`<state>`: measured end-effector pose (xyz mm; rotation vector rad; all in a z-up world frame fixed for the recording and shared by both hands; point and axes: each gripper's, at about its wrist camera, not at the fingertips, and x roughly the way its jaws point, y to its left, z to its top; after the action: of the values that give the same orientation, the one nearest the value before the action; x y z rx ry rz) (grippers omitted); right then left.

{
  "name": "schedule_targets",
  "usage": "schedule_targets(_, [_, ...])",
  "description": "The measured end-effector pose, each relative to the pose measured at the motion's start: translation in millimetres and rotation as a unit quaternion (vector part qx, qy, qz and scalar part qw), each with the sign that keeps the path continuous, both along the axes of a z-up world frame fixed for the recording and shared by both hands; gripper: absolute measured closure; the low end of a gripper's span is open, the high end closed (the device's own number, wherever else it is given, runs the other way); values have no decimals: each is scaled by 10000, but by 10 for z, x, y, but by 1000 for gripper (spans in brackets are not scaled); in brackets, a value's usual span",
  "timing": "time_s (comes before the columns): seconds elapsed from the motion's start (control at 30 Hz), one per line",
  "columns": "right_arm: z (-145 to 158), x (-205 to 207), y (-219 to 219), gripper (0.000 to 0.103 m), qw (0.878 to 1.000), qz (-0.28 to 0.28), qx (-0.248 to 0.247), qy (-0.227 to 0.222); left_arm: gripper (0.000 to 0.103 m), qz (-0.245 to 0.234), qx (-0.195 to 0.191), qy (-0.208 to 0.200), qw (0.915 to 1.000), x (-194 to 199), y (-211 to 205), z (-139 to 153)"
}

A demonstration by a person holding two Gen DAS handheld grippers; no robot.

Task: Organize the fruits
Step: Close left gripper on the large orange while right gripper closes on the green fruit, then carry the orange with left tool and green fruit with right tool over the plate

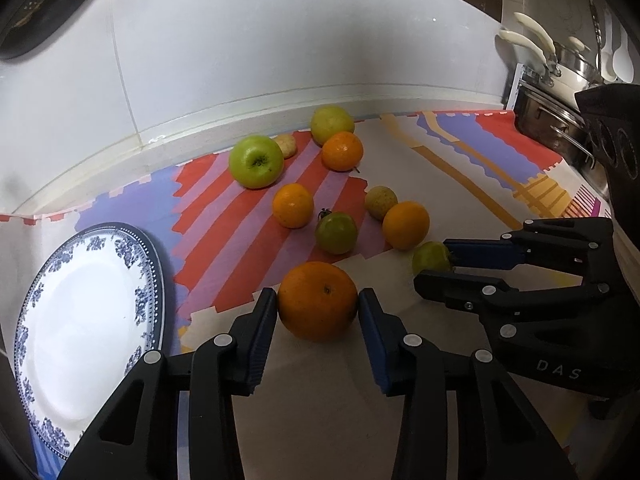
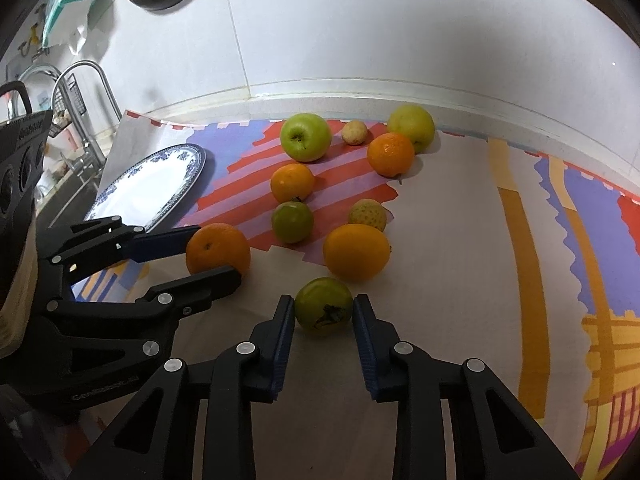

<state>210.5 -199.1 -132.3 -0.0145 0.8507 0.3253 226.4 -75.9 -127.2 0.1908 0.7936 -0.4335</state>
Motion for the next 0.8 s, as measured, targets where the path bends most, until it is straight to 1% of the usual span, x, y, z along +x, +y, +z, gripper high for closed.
schedule_targets(0.17, [51,-30,17,72,10000,0,15,-45,62,88,-34,-86,9999,-52,59,83])
schedule_targets(0.4, [224,-76,88,72,9996,79,76,-242,62,296,-118,-327,9990,-159,180,308])
schedule_targets(0.6, [444,-97,231,72,9981,305,190,-502,62,628,-192,-606,9960,-226,372,516])
schedule_targets(0.8, [665,17,474,72,9945,613,336,-778,62,1069,-205,-766,9911,-211,632,628])
